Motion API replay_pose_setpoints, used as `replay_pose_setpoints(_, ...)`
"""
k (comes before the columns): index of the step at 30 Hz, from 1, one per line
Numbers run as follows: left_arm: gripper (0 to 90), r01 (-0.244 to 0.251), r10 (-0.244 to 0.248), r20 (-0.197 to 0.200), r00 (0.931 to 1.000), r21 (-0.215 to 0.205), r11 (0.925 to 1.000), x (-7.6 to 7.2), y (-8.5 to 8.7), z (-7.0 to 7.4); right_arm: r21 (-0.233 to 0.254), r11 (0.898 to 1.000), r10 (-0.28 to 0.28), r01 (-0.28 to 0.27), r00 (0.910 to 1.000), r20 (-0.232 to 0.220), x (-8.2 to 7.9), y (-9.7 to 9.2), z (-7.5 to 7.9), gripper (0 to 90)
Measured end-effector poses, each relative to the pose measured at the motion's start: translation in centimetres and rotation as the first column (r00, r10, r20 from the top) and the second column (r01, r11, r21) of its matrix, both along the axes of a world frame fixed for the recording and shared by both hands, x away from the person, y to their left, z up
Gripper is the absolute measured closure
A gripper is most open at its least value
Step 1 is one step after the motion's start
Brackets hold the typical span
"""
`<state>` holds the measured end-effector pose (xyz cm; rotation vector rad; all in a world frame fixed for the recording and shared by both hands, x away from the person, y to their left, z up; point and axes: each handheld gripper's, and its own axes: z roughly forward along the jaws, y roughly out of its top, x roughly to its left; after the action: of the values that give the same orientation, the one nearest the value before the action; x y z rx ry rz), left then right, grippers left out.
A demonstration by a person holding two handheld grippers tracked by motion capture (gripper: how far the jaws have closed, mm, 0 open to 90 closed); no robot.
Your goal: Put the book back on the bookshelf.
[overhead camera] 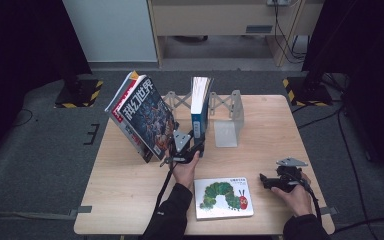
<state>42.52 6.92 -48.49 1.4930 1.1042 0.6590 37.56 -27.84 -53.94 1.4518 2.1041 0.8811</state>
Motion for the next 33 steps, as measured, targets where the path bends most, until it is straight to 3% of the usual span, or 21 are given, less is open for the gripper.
replay_pose_setpoints(7, 52.2, -0.005, 0.005, -0.001, 1.0, 0.008, 1.0, 1.1, -0.9, 0.1, 0.0, 1.0, 0.0, 0.0, 1.0, 0.0, 0.0, 0.0, 0.0, 3.4)
replay_pose_setpoints(10, 50.2, 0.019, -0.019, -0.013, 0.9997, -0.007, 0.9998, 1.5, -1.1, 0.0, 0.0, 1.0, 0.0, 0.0, 1.0, 0.0, 0.0, 0.0, 0.0, 3.4)
replay_pose_setpoints(21, 53.2, 0.116, -0.116, -0.008, 0.9932, 0.023, 0.993, 1.0, 0.2, -0.2, 0.0, 1.0, 0.0, 0.0, 1.0, 0.0, 0.0, 0.0, 0.0, 3.4)
replay_pose_setpoints(33, 51.8, 0.094, -0.094, -0.018, 0.9954, 0.035, 0.9949, 1.6, -0.5, 0.0, 0.0, 1.0, 0.001, -0.001, 1.0, 0.0, 0.0, 0.0, 0.0, 3.4)
